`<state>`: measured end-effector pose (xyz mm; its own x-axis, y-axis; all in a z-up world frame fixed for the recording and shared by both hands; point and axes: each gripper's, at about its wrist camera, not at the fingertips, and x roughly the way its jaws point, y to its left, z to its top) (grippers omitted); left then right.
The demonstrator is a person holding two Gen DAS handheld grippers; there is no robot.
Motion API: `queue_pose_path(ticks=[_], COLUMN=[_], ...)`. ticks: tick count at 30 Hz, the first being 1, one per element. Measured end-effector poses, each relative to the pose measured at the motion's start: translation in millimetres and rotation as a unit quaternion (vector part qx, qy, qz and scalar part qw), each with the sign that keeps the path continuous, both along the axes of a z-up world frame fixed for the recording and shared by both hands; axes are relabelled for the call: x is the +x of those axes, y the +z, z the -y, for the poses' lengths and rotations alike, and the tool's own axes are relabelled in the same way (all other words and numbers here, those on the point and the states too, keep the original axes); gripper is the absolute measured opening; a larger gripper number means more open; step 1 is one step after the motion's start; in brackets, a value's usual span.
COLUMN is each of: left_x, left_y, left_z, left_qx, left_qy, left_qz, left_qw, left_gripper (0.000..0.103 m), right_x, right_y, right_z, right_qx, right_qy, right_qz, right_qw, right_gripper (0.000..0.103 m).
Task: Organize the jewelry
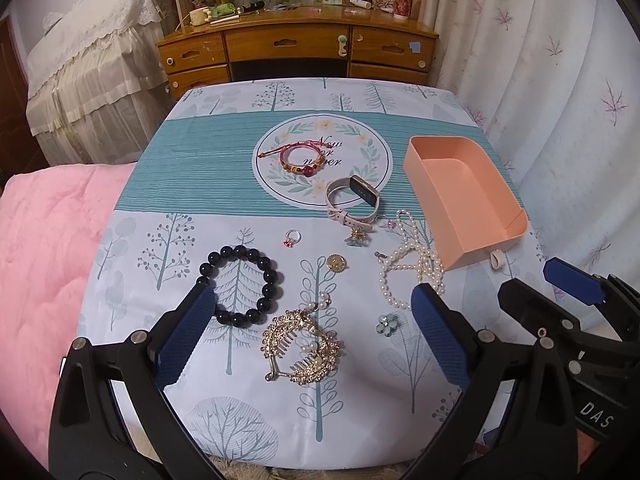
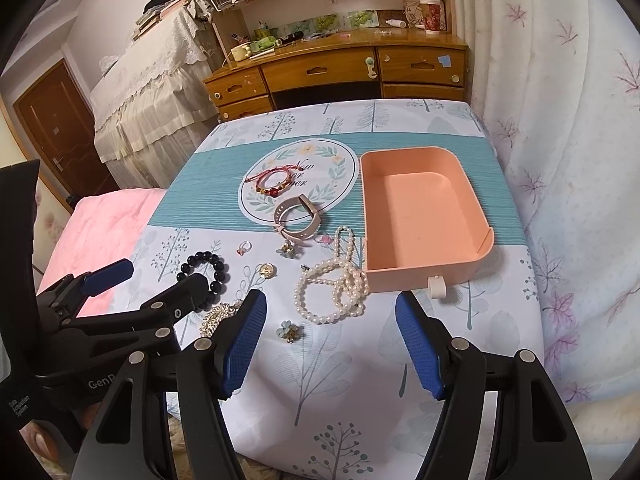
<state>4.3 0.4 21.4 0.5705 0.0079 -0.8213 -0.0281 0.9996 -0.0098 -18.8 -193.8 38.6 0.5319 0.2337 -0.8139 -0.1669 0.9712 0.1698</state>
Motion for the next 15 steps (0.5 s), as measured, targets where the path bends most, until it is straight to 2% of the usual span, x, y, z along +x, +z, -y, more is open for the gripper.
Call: queue_pose_path(ticks=[15], left_x=[-4], left_y=[-2], left_z=[-12], left_qx=[-0.009], left_qy=[0.006], left_qz=[-0.007], left_qw=[0.9999], left_gripper=[0.098], right_x=[0], right_y=[-8], right_z=[-7], right_qx=[0.010], right_qy=[0.008], right_qz=[-0.016], right_qw=[1.000], right_gripper=[0.068])
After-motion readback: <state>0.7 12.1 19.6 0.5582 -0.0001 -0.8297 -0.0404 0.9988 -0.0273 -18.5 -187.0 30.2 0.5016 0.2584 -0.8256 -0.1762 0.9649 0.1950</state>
